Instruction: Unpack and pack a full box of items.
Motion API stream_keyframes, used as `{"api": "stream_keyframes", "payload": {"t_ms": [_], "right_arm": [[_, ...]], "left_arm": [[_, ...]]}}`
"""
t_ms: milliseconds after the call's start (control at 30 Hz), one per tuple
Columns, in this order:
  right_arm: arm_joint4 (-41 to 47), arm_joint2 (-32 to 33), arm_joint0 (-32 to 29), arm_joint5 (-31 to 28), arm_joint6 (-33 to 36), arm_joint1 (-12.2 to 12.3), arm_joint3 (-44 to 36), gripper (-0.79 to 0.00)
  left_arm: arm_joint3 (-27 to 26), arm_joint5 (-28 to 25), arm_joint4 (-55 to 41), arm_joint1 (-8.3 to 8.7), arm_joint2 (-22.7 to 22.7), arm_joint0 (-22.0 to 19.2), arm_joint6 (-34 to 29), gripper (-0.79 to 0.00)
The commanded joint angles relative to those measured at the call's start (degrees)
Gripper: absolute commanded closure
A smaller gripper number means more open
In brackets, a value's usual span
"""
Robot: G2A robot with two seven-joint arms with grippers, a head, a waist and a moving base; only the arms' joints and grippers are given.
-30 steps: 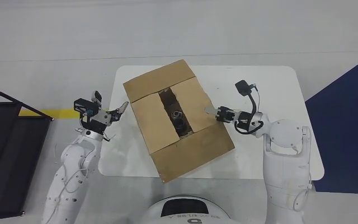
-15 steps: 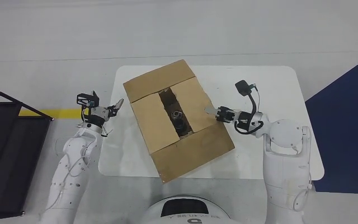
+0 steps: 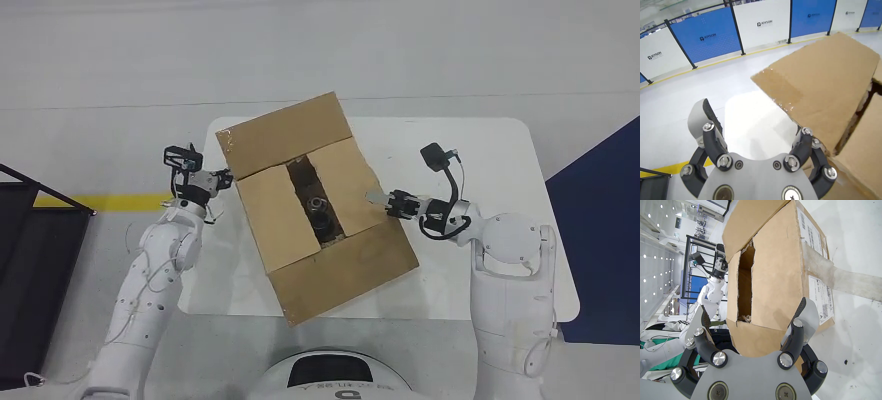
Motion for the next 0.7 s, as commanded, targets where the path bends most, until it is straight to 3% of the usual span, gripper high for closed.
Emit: {"api": "stream_keyframes", "payload": {"t_ms": [0,200,400,667], "right_arm": [[0.0,0.0,0.0,0.0,0.0,0.0,0.0,-0.785],[0.0,0.0,0.0,0.0,0.0,0.0,0.0,-0.785],[0.0,0.0,0.0,0.0,0.0,0.0,0.0,-0.785],[0.0,0.0,0.0,0.0,0.0,0.0,0.0,-0.785]], "left_arm": [[-0.2,-3.9,-0.2,0.26,-0.4,0.8,2.4,-0.785],[-1.7,-11.0,-0.8,0.88,-2.0,3.1,6.9,-0.785],[-3.3,-11.0,-1.0,1.11,-3.0,4.9,7.7,-0.785],[-3.4,-12.4,7.8,1.99,-3.5,6.9,9.8,-0.785]]}}
